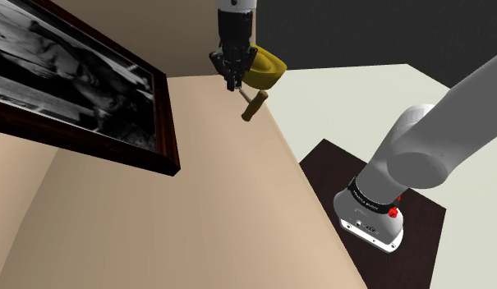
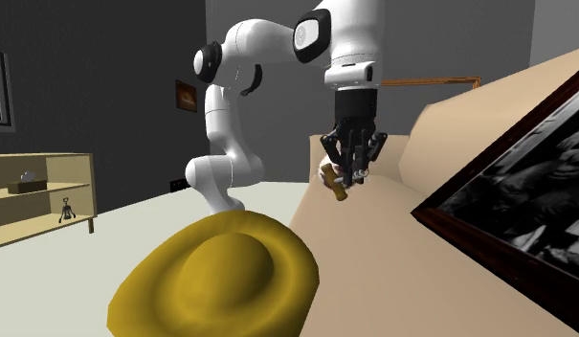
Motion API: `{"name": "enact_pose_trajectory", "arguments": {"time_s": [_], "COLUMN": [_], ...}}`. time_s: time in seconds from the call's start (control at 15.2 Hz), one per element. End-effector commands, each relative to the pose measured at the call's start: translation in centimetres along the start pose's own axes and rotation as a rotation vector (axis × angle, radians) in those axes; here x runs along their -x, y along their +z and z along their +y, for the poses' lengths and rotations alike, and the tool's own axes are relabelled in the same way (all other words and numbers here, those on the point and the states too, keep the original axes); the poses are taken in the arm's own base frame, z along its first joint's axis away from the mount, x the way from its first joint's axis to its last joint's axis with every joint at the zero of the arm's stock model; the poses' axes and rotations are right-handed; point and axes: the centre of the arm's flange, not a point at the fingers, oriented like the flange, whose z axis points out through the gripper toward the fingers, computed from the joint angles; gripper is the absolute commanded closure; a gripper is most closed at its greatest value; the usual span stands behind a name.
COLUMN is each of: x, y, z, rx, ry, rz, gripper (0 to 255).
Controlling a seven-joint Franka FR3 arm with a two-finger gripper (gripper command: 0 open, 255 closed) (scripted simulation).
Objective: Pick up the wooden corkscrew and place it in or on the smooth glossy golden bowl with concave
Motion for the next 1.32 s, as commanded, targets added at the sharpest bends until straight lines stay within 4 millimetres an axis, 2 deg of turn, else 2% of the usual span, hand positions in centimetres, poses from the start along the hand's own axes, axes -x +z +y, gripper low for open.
{"name": "enact_pose_trajectory", "arguments": {"time_s": [0.0,0.73,1.25], "x": [0.2,0.7,-5.2], "y": [-1.1,-6.7,-7.9], "z": [-0.1,-0.5,8.1], "rx": [0.000,0.000,0.000], "ry": [0.000,0.000,0.000], "rz": [0.000,0.000,0.000], "gripper": [255,255,255]}}
